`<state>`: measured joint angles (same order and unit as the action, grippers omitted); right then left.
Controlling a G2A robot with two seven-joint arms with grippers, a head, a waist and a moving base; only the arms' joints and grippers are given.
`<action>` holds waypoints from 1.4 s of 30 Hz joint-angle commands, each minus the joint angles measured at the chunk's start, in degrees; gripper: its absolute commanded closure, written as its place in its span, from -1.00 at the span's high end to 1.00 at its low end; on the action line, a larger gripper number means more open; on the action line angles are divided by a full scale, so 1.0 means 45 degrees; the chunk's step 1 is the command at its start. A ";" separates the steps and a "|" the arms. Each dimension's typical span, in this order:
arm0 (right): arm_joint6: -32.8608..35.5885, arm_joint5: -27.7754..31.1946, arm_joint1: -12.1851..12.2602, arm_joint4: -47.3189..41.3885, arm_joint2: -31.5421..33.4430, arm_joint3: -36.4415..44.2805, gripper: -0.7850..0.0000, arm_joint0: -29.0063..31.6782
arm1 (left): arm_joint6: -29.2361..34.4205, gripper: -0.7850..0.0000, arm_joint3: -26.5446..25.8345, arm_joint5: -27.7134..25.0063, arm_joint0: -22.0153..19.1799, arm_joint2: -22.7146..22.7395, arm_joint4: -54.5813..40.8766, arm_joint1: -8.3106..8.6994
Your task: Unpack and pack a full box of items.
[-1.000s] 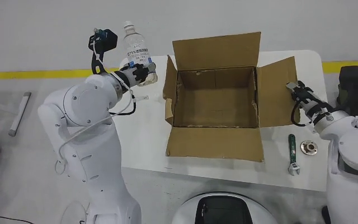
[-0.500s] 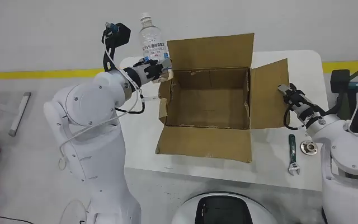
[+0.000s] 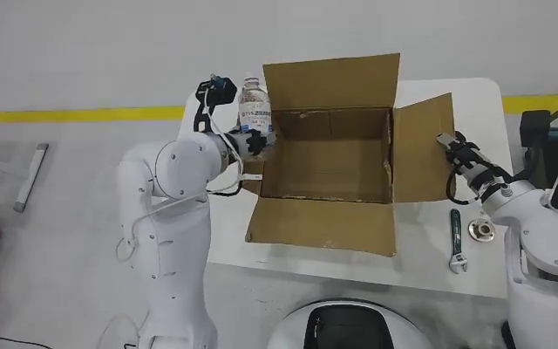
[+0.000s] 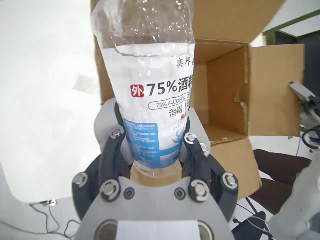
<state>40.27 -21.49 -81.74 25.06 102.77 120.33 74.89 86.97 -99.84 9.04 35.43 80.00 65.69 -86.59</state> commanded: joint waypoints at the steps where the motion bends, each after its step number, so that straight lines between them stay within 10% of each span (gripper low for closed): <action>1: -0.0015 -0.0018 0.0035 -0.0013 -0.0012 0.0002 -1.00 0.0014 | 0.0004 -1.00 0.0132 0.0010 0.0003 0.0050 0.0377 0.0054; 24: -0.0052 -0.0392 0.0451 -0.0382 -0.0038 0.0001 -0.95 0.0368 | -0.0138 -1.00 0.0289 0.0288 0.0318 -0.0130 0.1073 0.0329; 25: -0.0069 -0.0432 0.0465 -0.0455 -0.0028 0.0038 -0.37 0.0373 | -0.0048 -1.00 0.0237 0.0369 0.0154 -0.0223 0.0850 0.0310; 26: -0.0084 -0.0451 0.0480 -0.0510 -0.0021 0.0080 0.92 0.0368 | 0.0009 -1.00 0.0140 0.0393 -0.0013 -0.0354 0.0545 0.0284; 42: -0.0752 -0.0480 0.0825 -0.0439 0.0896 0.0659 1.00 -0.0157 | 0.0229 -1.00 0.0478 0.0640 -0.0406 -0.2422 -0.1091 0.0149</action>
<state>36.88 -23.79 -78.13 23.04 106.64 123.25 74.38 88.02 -98.14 11.82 33.61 69.70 60.82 -85.92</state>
